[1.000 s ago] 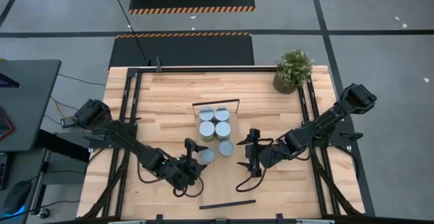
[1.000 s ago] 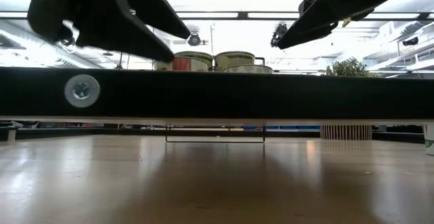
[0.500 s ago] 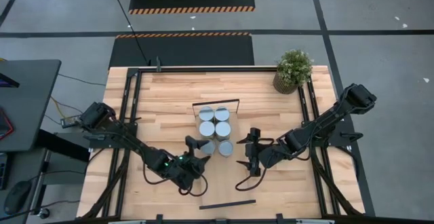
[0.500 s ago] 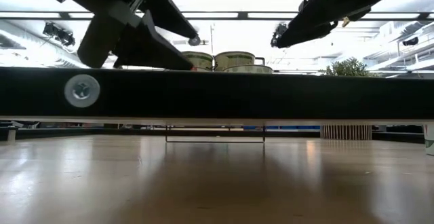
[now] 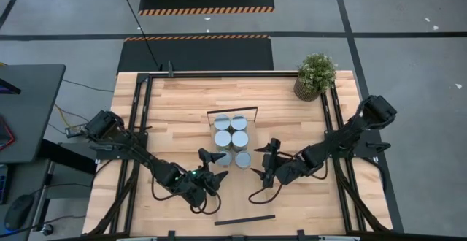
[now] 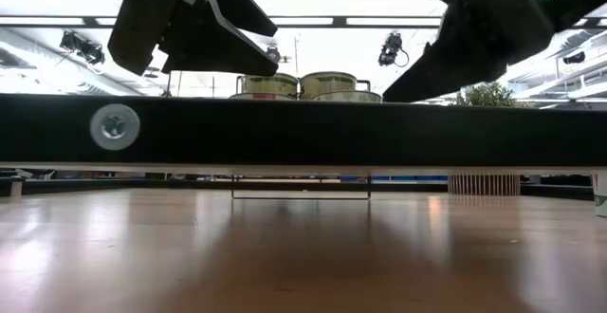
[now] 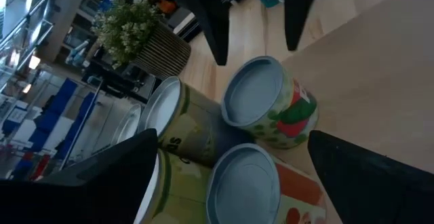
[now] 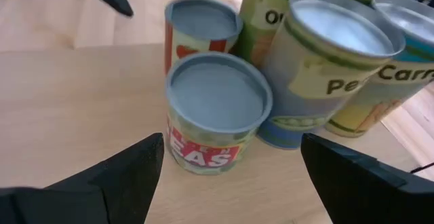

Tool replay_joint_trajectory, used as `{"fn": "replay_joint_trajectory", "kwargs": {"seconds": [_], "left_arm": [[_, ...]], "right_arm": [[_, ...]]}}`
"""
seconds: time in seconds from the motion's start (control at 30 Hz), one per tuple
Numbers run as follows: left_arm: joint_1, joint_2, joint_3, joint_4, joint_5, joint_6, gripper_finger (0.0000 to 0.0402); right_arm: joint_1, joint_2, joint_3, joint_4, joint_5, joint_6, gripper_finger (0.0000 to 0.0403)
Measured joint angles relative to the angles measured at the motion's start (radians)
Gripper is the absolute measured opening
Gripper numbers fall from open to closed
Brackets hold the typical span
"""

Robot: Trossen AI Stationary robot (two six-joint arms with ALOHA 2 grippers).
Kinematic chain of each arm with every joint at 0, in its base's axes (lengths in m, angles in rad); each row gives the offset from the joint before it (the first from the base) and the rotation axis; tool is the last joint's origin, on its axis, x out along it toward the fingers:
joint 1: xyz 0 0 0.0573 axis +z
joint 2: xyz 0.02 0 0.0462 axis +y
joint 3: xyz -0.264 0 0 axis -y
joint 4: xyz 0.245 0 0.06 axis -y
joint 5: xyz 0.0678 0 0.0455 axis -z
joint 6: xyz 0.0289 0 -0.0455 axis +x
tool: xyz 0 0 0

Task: Pick and place cans onto a shelf
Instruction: Adjust the small canned peas on the shelf, then put the large canned mixed vegetable on the shelf

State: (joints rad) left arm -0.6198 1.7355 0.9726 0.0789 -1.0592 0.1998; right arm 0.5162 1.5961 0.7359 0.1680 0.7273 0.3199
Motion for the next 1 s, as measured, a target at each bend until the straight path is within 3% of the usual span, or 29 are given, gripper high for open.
{"fn": "replay_joint_trajectory", "kwargs": {"seconds": [0.23, 0.57, 0.77, 0.87, 1.0], "left_arm": [[-0.002, 0.0, 0.0, 0.004, -0.002, -0.005, 0.0386], [-0.002, 0.0, 0.0, 0.005, 0.013, -0.039, 0.0386], [-0.002, 0.0, 0.0, 0.004, 0.036, -0.058, 0.0386], [-0.003, 0.0, 0.0, 0.004, 0.036, -0.058, 0.0386], [-0.002, 0.0, 0.0, 0.006, 0.036, -0.038, 0.0386]], "right_arm": [[-0.032, 0.063, 0.027, 0.001, 0.04, -0.001, 0.0356], [-0.006, -0.02, 0.028, -0.043, -0.022, -0.005, 0.0356], [0.009, -0.167, 0.028, -0.344, -0.122, 0.171, 0.0356], [0.002, -0.231, 0.028, -0.532, -0.235, 0.282, 0.0356], [-0.01, -0.257, 0.028, -0.754, -0.415, 0.311, 0.0356]]}}
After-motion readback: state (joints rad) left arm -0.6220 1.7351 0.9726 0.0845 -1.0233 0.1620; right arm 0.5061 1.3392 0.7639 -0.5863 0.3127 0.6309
